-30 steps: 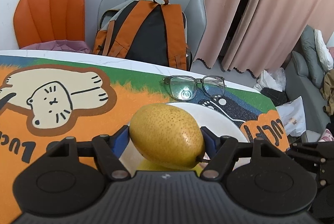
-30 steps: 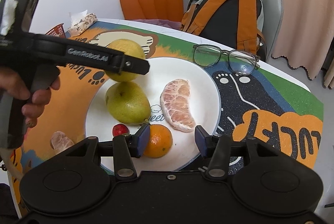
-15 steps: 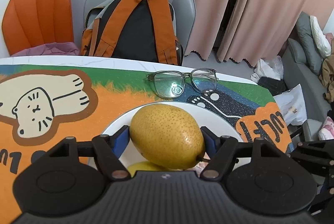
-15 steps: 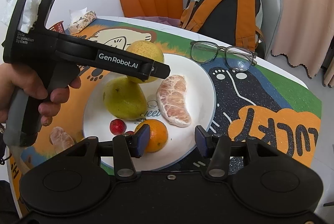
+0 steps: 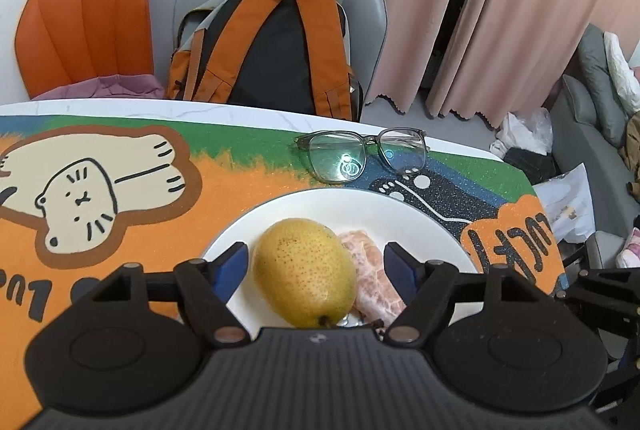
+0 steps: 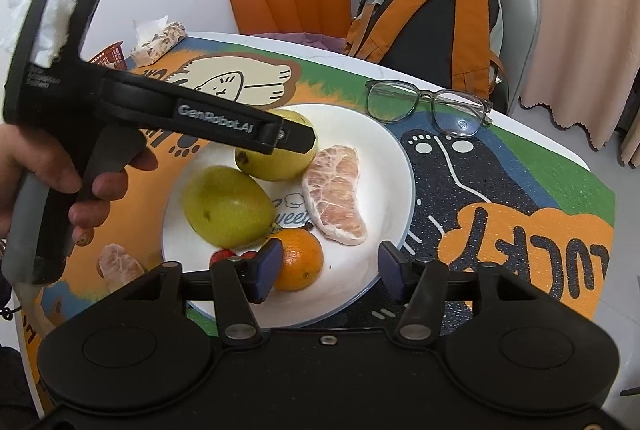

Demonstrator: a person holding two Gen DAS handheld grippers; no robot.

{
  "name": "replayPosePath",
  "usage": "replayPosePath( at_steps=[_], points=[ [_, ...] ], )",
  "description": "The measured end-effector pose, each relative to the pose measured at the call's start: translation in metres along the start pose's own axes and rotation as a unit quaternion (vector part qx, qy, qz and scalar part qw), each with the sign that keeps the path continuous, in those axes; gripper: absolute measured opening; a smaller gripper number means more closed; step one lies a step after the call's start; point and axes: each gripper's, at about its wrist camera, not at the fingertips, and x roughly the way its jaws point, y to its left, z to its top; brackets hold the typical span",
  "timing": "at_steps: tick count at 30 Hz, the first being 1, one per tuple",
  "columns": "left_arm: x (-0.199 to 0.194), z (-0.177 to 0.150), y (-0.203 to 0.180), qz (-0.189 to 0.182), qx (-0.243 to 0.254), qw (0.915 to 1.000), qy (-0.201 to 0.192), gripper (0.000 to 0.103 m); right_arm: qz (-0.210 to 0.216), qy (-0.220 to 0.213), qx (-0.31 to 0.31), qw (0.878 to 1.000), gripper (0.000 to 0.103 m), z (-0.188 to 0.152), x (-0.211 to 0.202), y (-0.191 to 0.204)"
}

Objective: Organize fruits
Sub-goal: 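Lower the pomelo onto the plate and open the left gripper while the right gripper releases the orange there, then grasp a small brown fruit with the left gripper while the right gripper grasps another mandarin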

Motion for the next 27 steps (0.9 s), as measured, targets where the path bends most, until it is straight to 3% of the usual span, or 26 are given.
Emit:
replayPosePath(
  at_steps=[3, 7, 10, 16, 27],
  points=[
    [-0.012, -0.004, 0.003, -0.019, -0.005, 0.9998, -0.006, 0.075, 0.005, -0.004, -0.005, 1.0, 0.066, -0.001, -0.004, 0.003],
    [-0.033, -0.012, 0.004, -0.017, -0.007, 0.9996, -0.021, 0.084, 0.011, -0.016, -0.005, 1.0, 0.096, -0.002, -0.012, 0.01],
    [-0.051, -0.022, 0.009, -0.011, -0.021, 0.9991, -0.035, 0.093, 0.015, -0.023, -0.004, 1.0, 0.102, -0.003, -0.018, 0.014],
    [-0.076, -0.043, 0.026, -0.013, -0.061, 0.9976, -0.032, 0.096, 0.014, -0.014, -0.02, 1.0, 0.103, -0.01, -0.022, 0.029],
    [-0.103, -0.075, 0.042, 0.003, -0.069, 0.9971, -0.031, 0.096, 0.03, -0.016, -0.031, 0.999, 0.103, -0.023, -0.028, 0.057]
  ],
)
